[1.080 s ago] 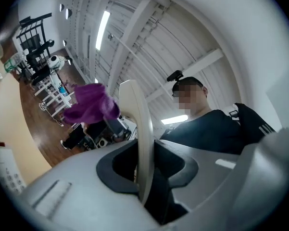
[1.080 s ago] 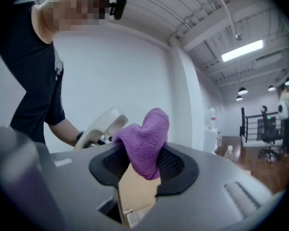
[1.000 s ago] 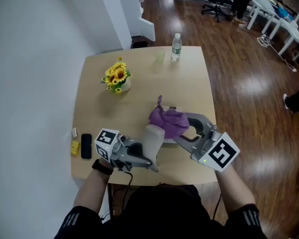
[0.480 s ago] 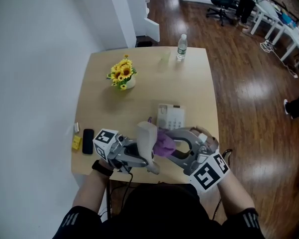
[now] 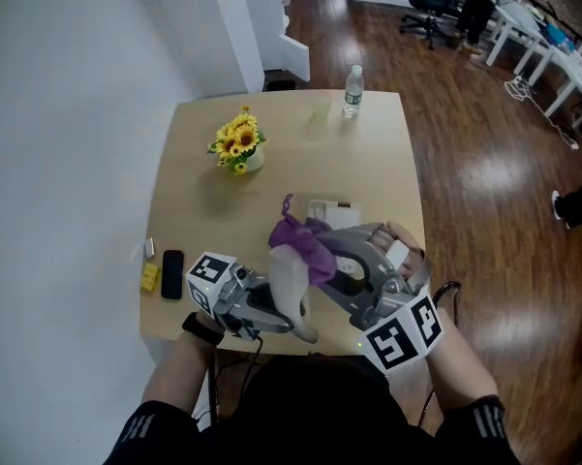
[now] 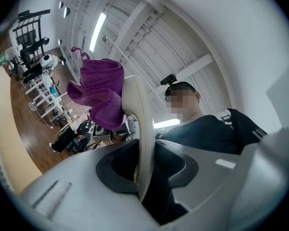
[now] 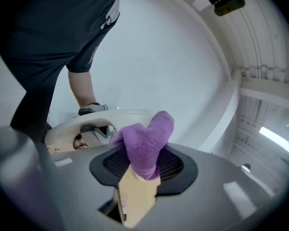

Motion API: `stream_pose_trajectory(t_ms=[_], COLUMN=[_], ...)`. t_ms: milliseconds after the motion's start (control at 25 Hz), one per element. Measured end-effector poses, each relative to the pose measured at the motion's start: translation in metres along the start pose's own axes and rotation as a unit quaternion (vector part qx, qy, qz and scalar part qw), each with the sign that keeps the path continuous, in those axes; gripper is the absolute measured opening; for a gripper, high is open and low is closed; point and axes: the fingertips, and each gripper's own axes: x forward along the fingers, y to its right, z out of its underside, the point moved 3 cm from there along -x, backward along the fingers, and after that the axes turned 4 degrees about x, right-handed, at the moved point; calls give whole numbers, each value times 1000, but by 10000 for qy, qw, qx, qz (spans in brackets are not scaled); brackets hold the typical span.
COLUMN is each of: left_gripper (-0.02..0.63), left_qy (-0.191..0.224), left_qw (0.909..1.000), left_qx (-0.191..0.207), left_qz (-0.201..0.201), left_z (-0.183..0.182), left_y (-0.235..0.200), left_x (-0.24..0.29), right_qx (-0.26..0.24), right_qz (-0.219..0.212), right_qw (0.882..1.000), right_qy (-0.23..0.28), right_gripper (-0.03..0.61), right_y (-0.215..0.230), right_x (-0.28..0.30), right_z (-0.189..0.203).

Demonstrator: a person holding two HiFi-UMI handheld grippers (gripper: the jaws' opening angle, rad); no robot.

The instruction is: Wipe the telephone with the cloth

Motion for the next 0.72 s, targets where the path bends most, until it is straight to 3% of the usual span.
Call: stream_pose_trajectory(t_ms=[280, 480, 560, 720], left_gripper=[91, 91, 91, 91], left_qy=[210, 341, 289, 263], left_qw=[9997, 9974, 9961, 9950], left_qx=[119, 643, 834, 959], left_qz=[16, -6, -27, -68], left_z=[-11, -45, -54, -60], left_y=[9, 24, 29, 34], left_x=[-5, -8, -6, -1], right_qx=[127, 626, 542, -82], right_qz=[-457, -479, -553, -599], right_qw=[9989, 9968, 9965, 9970], right_qy=[22, -166, -329, -484], right_gripper=[153, 153, 153, 155], right_y=[-31, -38, -44, -51], right_x=[-5, -15, -15, -9], right_z=[4, 17, 24, 21])
